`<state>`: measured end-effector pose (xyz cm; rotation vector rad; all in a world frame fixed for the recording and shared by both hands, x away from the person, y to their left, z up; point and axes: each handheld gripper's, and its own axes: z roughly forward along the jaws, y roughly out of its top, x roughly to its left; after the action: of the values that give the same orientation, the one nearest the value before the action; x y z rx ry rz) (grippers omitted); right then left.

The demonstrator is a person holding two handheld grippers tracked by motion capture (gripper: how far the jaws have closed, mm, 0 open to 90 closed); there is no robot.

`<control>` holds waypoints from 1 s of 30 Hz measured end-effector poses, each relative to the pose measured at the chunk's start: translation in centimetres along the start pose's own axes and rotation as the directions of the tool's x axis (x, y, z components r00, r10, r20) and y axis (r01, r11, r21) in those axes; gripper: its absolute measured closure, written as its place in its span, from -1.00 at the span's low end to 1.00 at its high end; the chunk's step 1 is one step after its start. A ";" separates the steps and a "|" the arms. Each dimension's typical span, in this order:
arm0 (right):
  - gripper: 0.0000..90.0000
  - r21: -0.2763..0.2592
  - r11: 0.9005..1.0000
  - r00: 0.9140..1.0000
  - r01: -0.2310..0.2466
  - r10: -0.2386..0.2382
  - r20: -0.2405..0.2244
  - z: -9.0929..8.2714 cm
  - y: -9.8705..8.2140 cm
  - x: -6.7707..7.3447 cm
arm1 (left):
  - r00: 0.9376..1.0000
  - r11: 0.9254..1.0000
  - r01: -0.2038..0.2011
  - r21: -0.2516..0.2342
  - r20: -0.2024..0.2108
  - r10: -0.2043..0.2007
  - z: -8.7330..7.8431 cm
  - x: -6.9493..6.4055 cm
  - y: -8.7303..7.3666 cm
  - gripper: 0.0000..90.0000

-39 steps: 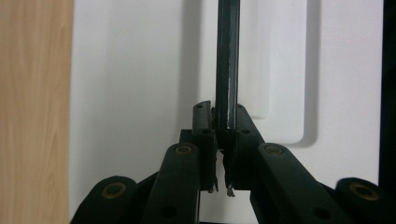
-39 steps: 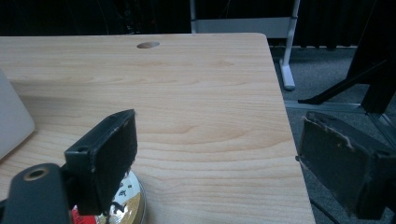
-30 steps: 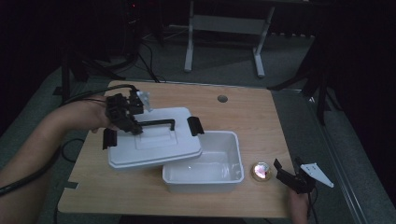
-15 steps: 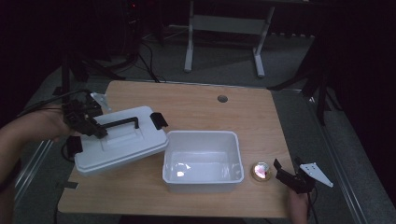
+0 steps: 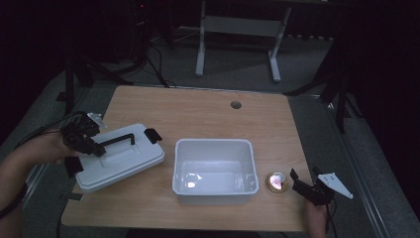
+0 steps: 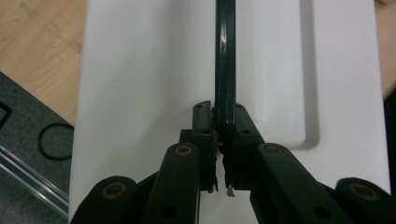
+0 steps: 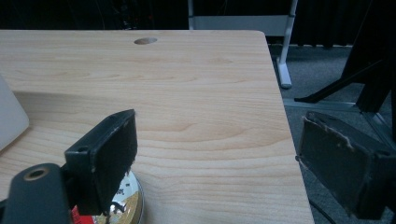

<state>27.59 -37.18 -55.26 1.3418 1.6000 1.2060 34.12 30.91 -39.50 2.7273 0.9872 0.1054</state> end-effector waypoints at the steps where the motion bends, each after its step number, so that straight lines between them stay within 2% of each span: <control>1: -0.74 0.001 1.000 1.000 0.002 -0.002 -0.001 0.0 0.0 0.0 | 1.000 1.000 0.001 -0.002 0.002 -0.001 0.5 0.2 0.0 0.85; 2: -0.74 0.000 1.000 1.000 0.003 -0.003 0.000 0.0 0.0 0.0 | 1.000 1.000 0.011 0.000 0.010 -0.011 1.1 0.3 0.0 0.85; 7: -0.74 0.000 1.000 1.000 -0.002 0.002 -0.002 0.0 0.0 0.0 | 1.000 1.000 0.011 0.027 0.027 -0.012 3.7 0.6 -0.3 0.85; 13: -0.74 -0.002 1.000 1.000 -0.002 0.002 -0.004 0.0 0.0 0.0 | 0.996 0.999 0.022 0.049 0.081 -0.026 6.1 0.6 -1.1 0.84; 18: -0.74 -0.002 1.000 1.000 -0.001 0.001 -0.006 0.0 0.0 0.0 | 0.994 0.994 0.022 0.104 0.109 -0.033 8.4 0.5 -2.1 0.84; 21: -0.74 0.001 1.000 1.000 -0.004 0.004 -0.008 0.0 0.0 -0.1 | 0.991 0.993 0.021 0.119 0.125 -0.036 9.4 0.5 -2.5 0.84; 24: -0.74 0.005 1.000 1.000 -0.008 0.008 -0.008 0.0 0.0 -0.1 | 0.988 0.995 0.039 0.092 0.142 -0.052 9.5 0.7 -2.9 0.84; 26: -0.74 0.005 1.000 1.000 -0.006 0.006 -0.002 0.0 0.0 0.0 | 0.989 0.996 0.031 0.083 0.142 -0.042 9.5 0.8 -3.0 0.83; 27: -0.74 0.007 1.000 1.000 -0.003 0.003 -0.002 0.0 0.0 0.0 | 0.988 0.997 0.034 0.075 0.150 -0.045 9.4 0.9 -3.0 0.79; 28: -0.74 0.021 1.000 1.000 -0.004 0.005 -0.018 0.2 0.1 -0.1 | 0.987 0.997 0.044 0.067 0.150 -0.054 9.4 0.9 -3.0 0.66; 29: -0.74 0.030 0.999 1.000 -0.010 0.011 -0.026 0.2 0.1 -0.2 | 0.990 0.997 0.057 0.053 0.123 -0.063 9.3 1.0 -3.0 0.39; 30: -0.74 0.039 0.999 0.999 -0.026 0.028 -0.037 0.3 0.1 -0.4 | 0.990 0.995 0.074 0.062 0.114 -0.081 9.3 1.1 -2.9 0.17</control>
<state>27.97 -37.50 -55.23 1.3768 1.6444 1.2292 34.53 31.95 -49.29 2.7069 1.0768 -0.0960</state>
